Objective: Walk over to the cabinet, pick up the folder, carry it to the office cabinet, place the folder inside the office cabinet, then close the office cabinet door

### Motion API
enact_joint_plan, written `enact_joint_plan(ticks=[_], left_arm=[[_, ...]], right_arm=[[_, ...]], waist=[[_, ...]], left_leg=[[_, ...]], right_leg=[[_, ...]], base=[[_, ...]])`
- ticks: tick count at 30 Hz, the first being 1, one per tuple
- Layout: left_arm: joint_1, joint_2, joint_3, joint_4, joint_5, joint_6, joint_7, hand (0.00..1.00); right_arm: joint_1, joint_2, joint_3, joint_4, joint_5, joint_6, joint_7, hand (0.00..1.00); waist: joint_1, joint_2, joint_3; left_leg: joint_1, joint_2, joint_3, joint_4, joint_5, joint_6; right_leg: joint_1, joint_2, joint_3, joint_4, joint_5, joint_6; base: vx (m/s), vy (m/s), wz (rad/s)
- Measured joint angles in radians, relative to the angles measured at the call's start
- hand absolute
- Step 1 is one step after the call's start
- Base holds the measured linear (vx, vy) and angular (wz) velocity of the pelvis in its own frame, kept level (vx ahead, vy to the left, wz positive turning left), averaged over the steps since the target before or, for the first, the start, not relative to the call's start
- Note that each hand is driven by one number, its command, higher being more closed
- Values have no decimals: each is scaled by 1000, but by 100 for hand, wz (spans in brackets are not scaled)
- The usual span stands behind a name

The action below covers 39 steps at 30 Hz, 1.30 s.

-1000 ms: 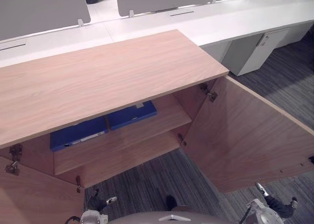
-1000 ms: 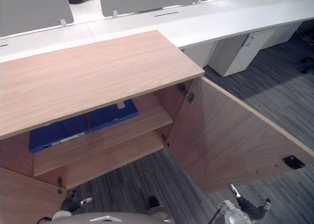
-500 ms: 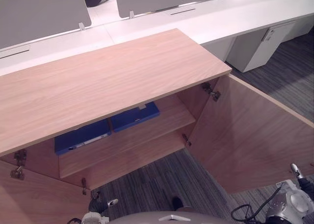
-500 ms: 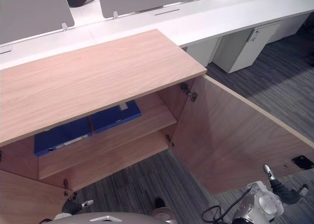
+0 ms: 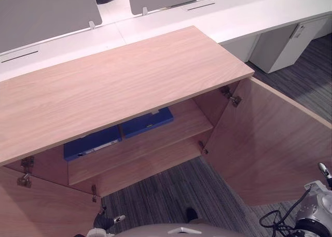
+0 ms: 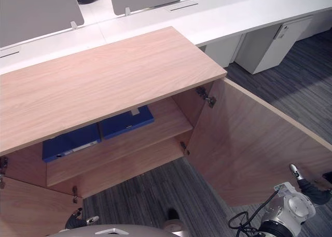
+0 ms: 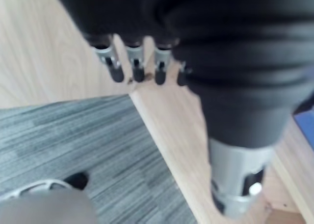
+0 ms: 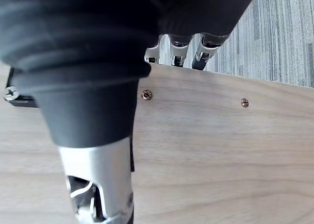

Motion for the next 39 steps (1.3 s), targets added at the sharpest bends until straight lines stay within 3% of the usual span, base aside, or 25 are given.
enact_joint_plan(ticks=[7,13,23,28,39], left_arm=[[-1,0,0,0,4,-1,0,0],[-5,8,-2,-5,21,-2,-1,0],[-25,24,-22,-7,51,-7,-1,0],[-31,30,-22,-6,61,-7,0,0],[-80,22,-64,16,104,-1,4,0]], right_arm=[[18,11,63,-14,-1,-1,-3,0],[100,109,127,-138,-8,-17,-4,0],[241,215,251,-275,-80,-37,-5,0],[319,258,342,-337,-113,-41,-2,0],[519,293,724,-429,-120,-38,11,0]], waist=[[-10,-7,5],[-26,-23,15],[-28,-53,29],[-27,-72,30],[-17,-97,23]], left_leg=[[0,1,0,0,0,0],[2,4,4,0,2,0],[17,2,20,-22,25,3],[18,4,20,-28,34,-2],[2,17,-17,-45,50,-11]], right_leg=[[3,1,0,-9,6,4],[2,4,3,-15,9,5],[-3,5,4,-16,28,7],[-12,5,-6,-17,32,-9],[-49,17,-60,-15,71,-16]], base=[[-41,-36,0],[-58,-45,-2],[-86,-49,-6],[-111,-59,-9],[-81,-55,-22]])
